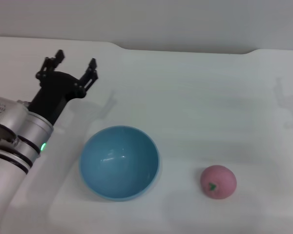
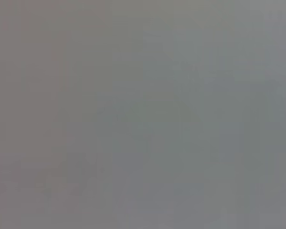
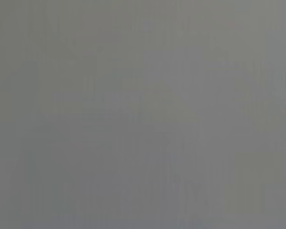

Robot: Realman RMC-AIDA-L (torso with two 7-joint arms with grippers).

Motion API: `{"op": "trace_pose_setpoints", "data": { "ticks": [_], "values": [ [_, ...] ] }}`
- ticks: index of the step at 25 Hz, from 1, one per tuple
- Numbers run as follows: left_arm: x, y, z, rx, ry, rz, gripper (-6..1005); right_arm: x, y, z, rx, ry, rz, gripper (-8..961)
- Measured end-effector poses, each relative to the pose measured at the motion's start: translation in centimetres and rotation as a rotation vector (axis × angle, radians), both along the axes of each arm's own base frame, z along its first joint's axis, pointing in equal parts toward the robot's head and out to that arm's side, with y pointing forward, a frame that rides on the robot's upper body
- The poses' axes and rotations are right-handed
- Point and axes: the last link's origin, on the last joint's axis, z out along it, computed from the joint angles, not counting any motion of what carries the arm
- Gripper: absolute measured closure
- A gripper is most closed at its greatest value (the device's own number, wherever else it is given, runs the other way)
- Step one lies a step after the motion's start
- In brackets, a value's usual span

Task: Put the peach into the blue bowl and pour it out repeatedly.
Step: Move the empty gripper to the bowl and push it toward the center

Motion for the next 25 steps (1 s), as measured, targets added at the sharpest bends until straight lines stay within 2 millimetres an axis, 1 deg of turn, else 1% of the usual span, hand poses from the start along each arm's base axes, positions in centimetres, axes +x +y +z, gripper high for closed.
{"op": "trace_pose_setpoints", "data": {
  "ticks": [1,6,11,14,15,16,19,22,25],
  "values": [
    [0.4,0.1,-0.4,-0.025,0.01,-0.018,184,0.1,0.0,0.0,-0.002,0.0,-0.004,310],
    [0.5,0.2,-0.4,-0.022,0.001,-0.017,185,0.2,-0.1,-0.1,-0.007,-0.001,-0.012,310],
    [0.3,0.3,-0.2,-0.008,-0.087,0.033,186,0.4,0.0,0.2,0.001,-0.012,-0.014,311],
    [0.5,0.6,0.1,-0.005,-0.107,0.025,186,0.4,0.3,0.4,0.003,-0.02,-0.014,311],
    [0.6,1.3,0.7,-0.006,-0.152,0.013,185,0.4,0.3,0.5,0.003,-0.022,-0.013,311],
    [0.6,1.3,0.7,-0.006,-0.152,0.013,185,0.4,0.3,0.5,0.003,-0.022,-0.013,310],
    [0.8,2.6,1.9,-0.043,-0.234,-0.016,184,0.4,0.4,0.6,0.006,-0.027,-0.011,310],
    [0.8,4.4,3.6,-0.124,-0.291,-0.046,184,0.5,0.4,0.7,0.008,-0.031,-0.012,310],
    [1.1,6.1,4.8,-0.24,-0.301,-0.055,185,0.7,0.3,0.7,0.008,-0.033,-0.018,311]
  ]
}}
